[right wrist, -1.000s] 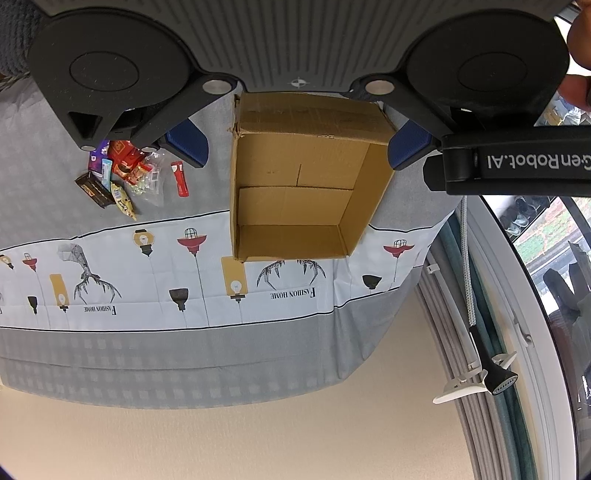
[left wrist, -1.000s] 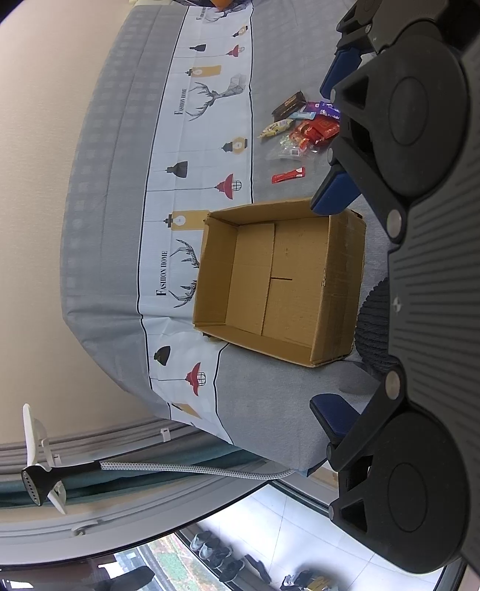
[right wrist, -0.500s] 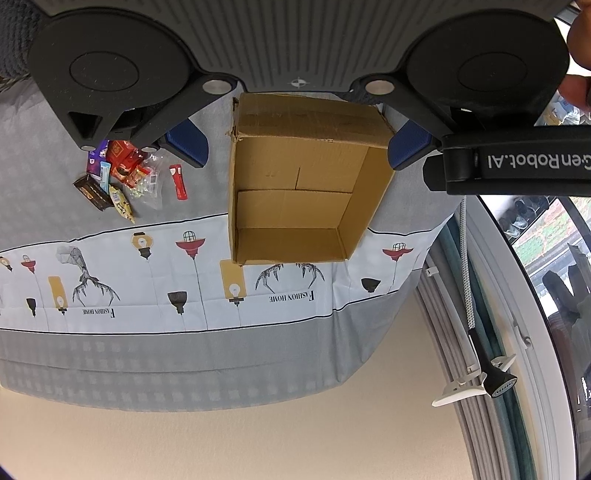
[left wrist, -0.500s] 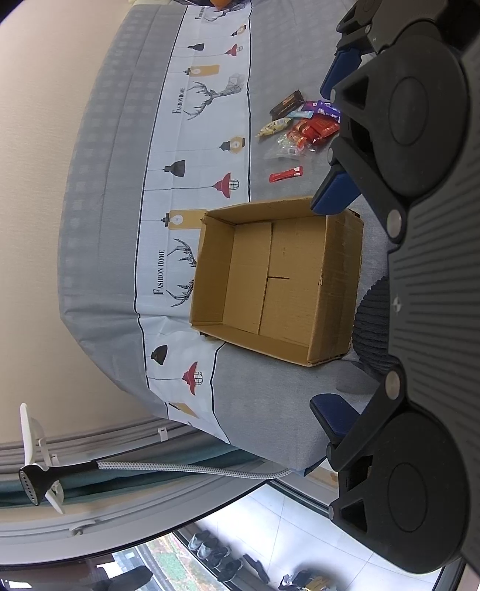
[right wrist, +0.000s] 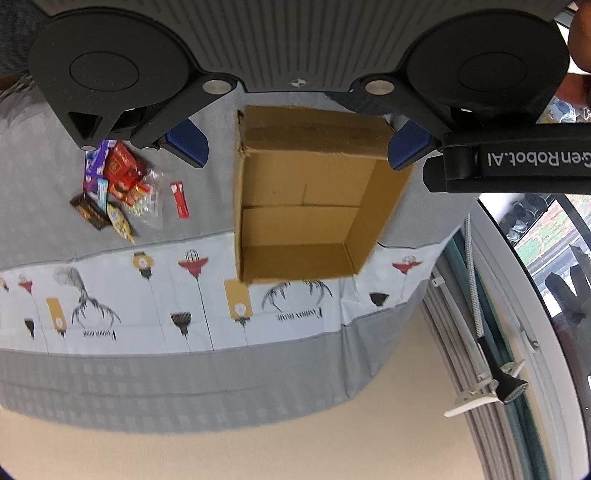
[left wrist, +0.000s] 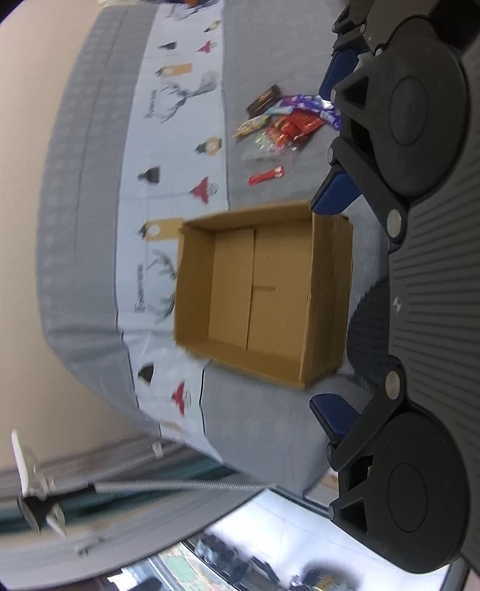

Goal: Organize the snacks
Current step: 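Grasp the purple bar with the right tool while the left tool grasps a red packet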

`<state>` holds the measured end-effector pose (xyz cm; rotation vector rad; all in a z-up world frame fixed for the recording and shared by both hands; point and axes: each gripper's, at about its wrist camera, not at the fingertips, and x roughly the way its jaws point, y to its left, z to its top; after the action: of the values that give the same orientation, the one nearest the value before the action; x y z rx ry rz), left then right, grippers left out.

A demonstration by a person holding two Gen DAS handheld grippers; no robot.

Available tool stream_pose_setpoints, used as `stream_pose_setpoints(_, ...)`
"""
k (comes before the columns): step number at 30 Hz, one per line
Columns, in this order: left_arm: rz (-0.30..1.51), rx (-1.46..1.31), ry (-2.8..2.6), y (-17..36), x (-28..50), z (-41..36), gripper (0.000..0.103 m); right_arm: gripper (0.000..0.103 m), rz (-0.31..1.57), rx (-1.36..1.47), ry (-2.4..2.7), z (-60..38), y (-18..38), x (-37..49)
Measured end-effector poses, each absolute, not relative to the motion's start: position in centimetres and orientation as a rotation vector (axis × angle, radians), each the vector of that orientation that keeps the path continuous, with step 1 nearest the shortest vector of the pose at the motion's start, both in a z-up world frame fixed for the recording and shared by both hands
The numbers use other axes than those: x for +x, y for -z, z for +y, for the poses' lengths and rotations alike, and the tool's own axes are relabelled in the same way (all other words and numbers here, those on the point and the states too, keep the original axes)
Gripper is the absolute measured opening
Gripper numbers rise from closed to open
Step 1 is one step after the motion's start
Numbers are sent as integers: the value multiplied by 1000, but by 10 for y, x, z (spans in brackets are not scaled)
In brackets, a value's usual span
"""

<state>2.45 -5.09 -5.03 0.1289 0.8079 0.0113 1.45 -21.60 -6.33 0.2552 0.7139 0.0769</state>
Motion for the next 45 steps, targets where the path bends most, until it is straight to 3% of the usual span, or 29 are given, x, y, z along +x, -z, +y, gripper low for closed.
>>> stream_pose_setpoints(5, 795, 232, 27, 103, 45, -116, 103, 102, 746, 319, -38, -271, 116, 19)
stream_pose_setpoints(11, 845, 281, 254, 180, 78, -193, 103, 84, 762, 380, 44, -350, 186, 12)
stream_pose_setpoints(16, 833, 147, 441, 233, 113, -222, 103, 80, 753, 417, 131, -422, 228, 17)
stream_pose_setpoints(18, 864, 143, 473, 256, 131, -237, 103, 59, 761, 400, 137, -443, 242, 28)
stream_pose_setpoints(19, 873, 156, 489, 266, 140, -245, 103, 54, 773, 389, 149, -451, 248, 34)
stream_pose_setpoints(20, 873, 167, 512, 275, 146, -251, 100, 47, 789, 389, 157, -460, 254, 41)
stream_pose_setpoints(21, 877, 183, 537, 284, 152, -256, 90, 42, 801, 397, 146, -469, 259, 48)
stream_pose_setpoints(23, 899, 213, 585, 301, 167, -268, 70, 42, 806, 415, 121, -485, 268, 62)
stream_pose_setpoints(27, 966, 154, 687, 331, 200, -282, 56, 36, 812, 500, 41, -508, 285, 87)
stream_pose_setpoints(37, 919, 201, 780, 362, 245, -310, 50, 34, 907, 611, -53, -517, 321, 127)
stream_pose_setpoints(40, 925, 141, 788, 368, 253, -303, 40, 30, 934, 647, -75, -517, 333, 137)
stream_pose_setpoints(43, 929, 137, 786, 365, 253, -299, 15, 30, 954, 672, -91, -515, 344, 149)
stream_pose_setpoints(44, 936, 139, 771, 363, 253, -297, 2, 29, 947, 661, -92, -514, 343, 150)
stream_pose_setpoints(45, 948, 135, 745, 361, 254, -294, 0, 29, 940, 651, -87, -512, 342, 151)
